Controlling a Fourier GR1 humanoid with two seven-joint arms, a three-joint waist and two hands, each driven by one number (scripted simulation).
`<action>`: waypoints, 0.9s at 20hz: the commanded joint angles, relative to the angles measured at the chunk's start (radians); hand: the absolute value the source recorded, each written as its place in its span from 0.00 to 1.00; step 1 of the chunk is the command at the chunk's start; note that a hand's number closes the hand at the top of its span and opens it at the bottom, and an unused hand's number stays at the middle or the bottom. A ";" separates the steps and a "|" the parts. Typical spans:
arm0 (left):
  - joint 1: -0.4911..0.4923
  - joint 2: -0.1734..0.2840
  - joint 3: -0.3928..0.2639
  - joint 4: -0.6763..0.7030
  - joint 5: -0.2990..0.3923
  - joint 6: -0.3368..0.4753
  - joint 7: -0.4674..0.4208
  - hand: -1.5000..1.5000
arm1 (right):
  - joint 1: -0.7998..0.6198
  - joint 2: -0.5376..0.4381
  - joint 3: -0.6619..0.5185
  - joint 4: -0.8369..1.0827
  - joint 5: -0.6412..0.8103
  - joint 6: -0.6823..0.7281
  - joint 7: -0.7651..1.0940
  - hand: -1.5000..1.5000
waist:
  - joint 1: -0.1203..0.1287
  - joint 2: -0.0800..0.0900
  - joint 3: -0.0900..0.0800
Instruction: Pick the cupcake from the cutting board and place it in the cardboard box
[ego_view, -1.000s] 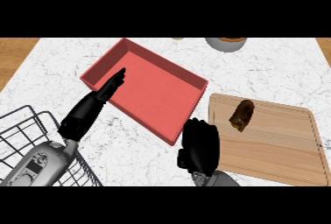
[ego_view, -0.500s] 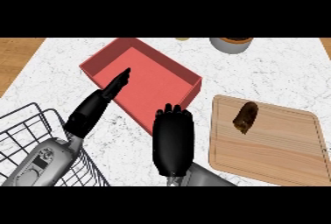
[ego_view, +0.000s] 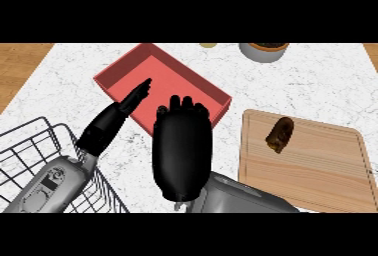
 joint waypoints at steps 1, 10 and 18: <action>0.008 -0.053 -0.011 0.020 0.014 0.019 0.011 0.50 | -0.096 0.017 -0.023 -0.003 -0.005 0.000 0.245 1.00 | -0.009 0.000 -0.009; 0.001 -0.046 -0.006 0.029 0.025 0.025 0.001 0.50 | -0.252 0.017 -0.148 0.115 -0.023 0.025 0.283 1.00 | -0.006 0.009 -0.010; 0.011 -0.038 -0.023 0.030 0.022 0.036 -0.013 0.50 | -0.385 0.017 -0.250 0.240 -0.072 -0.026 0.283 1.00 | -0.004 0.014 -0.008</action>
